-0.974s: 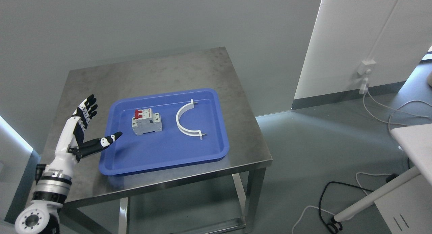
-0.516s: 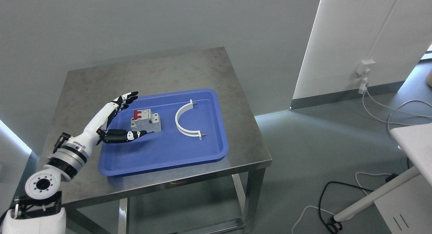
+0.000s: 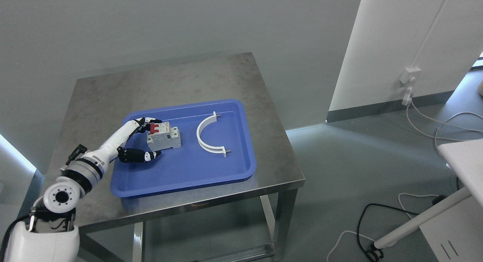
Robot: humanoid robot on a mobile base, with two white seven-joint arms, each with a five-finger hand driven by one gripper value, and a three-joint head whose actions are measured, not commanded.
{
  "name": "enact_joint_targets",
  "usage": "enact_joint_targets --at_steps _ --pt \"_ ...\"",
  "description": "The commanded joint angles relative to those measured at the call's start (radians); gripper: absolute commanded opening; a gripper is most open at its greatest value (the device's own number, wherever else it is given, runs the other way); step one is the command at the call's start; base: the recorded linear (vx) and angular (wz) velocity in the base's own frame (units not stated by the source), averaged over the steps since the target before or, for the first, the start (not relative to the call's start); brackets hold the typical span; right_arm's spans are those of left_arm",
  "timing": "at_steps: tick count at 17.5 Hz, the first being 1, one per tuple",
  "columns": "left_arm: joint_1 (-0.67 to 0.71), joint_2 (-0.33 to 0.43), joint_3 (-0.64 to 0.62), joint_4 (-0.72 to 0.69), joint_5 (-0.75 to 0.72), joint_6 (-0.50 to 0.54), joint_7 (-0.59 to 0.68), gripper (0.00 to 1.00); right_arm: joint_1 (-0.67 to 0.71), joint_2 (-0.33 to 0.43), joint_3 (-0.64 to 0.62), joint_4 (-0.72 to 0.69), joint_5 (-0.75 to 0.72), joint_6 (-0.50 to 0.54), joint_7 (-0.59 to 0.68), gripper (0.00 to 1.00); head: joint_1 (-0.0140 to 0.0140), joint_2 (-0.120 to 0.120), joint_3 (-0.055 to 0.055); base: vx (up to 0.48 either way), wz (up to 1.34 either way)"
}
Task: Place circuit breaker on shelf
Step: 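Reach the left hand to the grey circuit breaker and close fingers, then lift the circuit breaker out of the blue tray with left hand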
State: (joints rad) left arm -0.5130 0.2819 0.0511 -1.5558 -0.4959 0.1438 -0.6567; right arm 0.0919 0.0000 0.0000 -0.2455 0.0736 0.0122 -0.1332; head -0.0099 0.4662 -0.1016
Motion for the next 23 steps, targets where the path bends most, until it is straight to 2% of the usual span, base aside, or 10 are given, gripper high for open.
enact_joint_targets --at_steps 1,4,6,9,11,12,15,16,19,23 --pt "-0.022 0.002 -0.059 0.051 -0.033 -0.021 0.006 0.39 0.000 -0.017 0.020 0.000 0.000 0.066 -0.003 1.00 0.0000 0.000 0.000 0.000 0.00" --pt "-0.036 -0.045 -0.004 0.051 -0.035 -0.087 0.012 0.16 0.000 -0.017 0.020 0.000 0.000 0.066 -0.003 1.00 0.0000 0.000 0.000 0.000 0.00" --pt "-0.042 -0.079 0.039 0.053 -0.029 -0.124 0.014 0.09 0.000 -0.017 0.020 0.000 0.000 0.066 -0.003 1.00 0.0000 0.000 0.000 0.000 0.00" --pt "-0.087 -0.234 0.210 0.051 0.017 -0.196 0.015 0.10 0.000 -0.017 0.020 0.000 0.000 0.066 -0.003 1.00 0.0000 0.000 0.000 0.000 0.00" --pt "-0.097 -0.264 0.347 0.051 0.154 -0.355 0.035 0.10 0.000 -0.017 0.020 0.000 0.000 0.066 -0.003 1.00 0.0000 0.000 0.000 0.020 0.00" --pt "-0.090 -0.264 0.348 0.051 0.233 -0.404 0.090 0.10 0.000 -0.017 0.020 0.000 0.000 0.066 -0.003 1.00 0.0000 0.000 0.000 0.019 0.00" --pt "-0.035 -0.264 0.358 0.028 0.332 -0.450 0.517 0.11 0.000 -0.017 0.020 0.000 0.000 0.066 -0.003 1.00 0.0000 0.000 0.000 0.001 0.00" --pt "0.038 -0.264 0.358 0.011 0.338 -0.470 0.578 0.11 0.000 -0.017 0.020 0.000 0.000 0.066 -0.003 1.00 0.0000 0.000 0.000 -0.020 0.01" --pt "0.189 -0.264 0.354 -0.102 0.393 -0.477 0.568 0.11 0.000 -0.017 0.020 0.000 0.000 0.066 -0.003 1.00 0.0000 0.000 0.000 -0.079 0.10" --pt "0.271 -0.264 0.358 -0.145 0.402 -0.529 0.465 0.11 0.000 -0.017 0.020 0.000 0.000 0.066 -0.003 1.00 0.0000 0.000 0.000 -0.223 0.05"
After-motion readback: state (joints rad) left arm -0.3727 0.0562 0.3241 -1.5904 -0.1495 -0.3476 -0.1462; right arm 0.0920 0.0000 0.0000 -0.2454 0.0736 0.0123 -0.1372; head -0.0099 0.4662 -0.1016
